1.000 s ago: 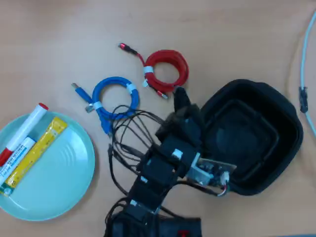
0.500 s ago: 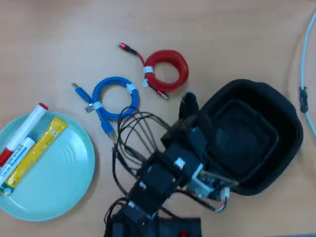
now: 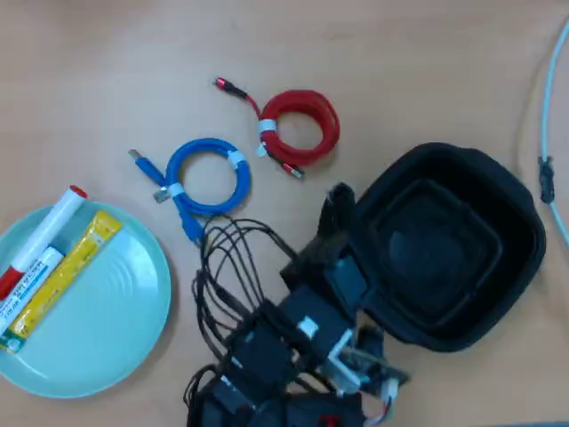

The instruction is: Put a black charging cable in a black bowl and put a red charging cable in a green bowl

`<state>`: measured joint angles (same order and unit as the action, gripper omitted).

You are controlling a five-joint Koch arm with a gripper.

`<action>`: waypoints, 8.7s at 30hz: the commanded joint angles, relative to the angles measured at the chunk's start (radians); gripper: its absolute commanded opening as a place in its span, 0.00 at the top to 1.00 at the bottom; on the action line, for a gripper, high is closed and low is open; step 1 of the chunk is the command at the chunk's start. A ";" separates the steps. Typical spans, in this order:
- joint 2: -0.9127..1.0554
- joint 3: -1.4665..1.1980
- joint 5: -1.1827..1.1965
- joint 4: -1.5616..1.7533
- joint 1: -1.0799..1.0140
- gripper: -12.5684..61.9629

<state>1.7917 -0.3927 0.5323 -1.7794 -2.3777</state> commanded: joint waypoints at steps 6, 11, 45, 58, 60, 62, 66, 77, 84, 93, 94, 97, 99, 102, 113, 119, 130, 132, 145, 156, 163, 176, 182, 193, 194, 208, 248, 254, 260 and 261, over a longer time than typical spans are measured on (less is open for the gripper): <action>-0.107 -0.087 -0.014 0.118 -0.097 0.93; -0.118 -0.089 -0.014 0.129 -0.115 0.93; 0.064 -0.106 -0.015 0.238 -0.201 0.93; -0.204 -0.153 -0.012 0.256 -0.204 0.93; -0.249 -0.166 -0.012 0.270 -0.195 0.93; -0.305 -0.166 -0.014 0.276 -0.178 0.93; -0.417 -0.167 -0.012 0.265 -0.147 0.93; -0.684 -0.239 0.003 0.256 -0.052 0.93; -0.749 -0.249 -0.003 0.232 -0.046 0.90; -0.733 -0.244 -0.006 0.129 -0.031 0.28; -0.730 -0.238 -0.008 0.110 -0.031 0.28; -0.641 -0.235 -0.009 0.057 -0.029 0.28; -0.511 -0.247 -0.009 0.031 -0.028 0.28; -0.373 -0.247 -0.015 0.012 0.000 0.28; -0.078 -0.459 -0.015 0.025 0.456 0.28; -0.273 -0.477 -0.018 0.115 0.690 0.27; -0.664 -0.442 0.094 0.313 0.795 0.28; -0.703 -0.436 0.104 0.322 0.788 0.28; -0.896 -0.348 0.098 0.371 0.802 0.28; -0.977 -0.313 0.101 0.368 0.796 0.30; -0.992 -0.308 0.147 0.351 0.792 0.54; -0.989 -0.301 0.187 0.262 0.776 0.92; -0.867 -0.304 0.104 0.209 0.775 0.91; -0.430 -0.328 0.063 0.146 0.787 0.92; -0.414 -0.336 0.063 0.140 0.788 0.92; -0.362 -0.388 0.067 0.143 0.996 0.92; -0.439 -0.451 0.172 0.008 2.060 0.22; -0.426 -0.468 0.184 0.005 1.756 0.21; -0.449 -0.465 -0.169 0.095 1.387 0.21; -0.472 -0.476 -0.242 0.147 1.325 0.21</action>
<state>1.3284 -0.8943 0.4525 -1.7165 -0.9603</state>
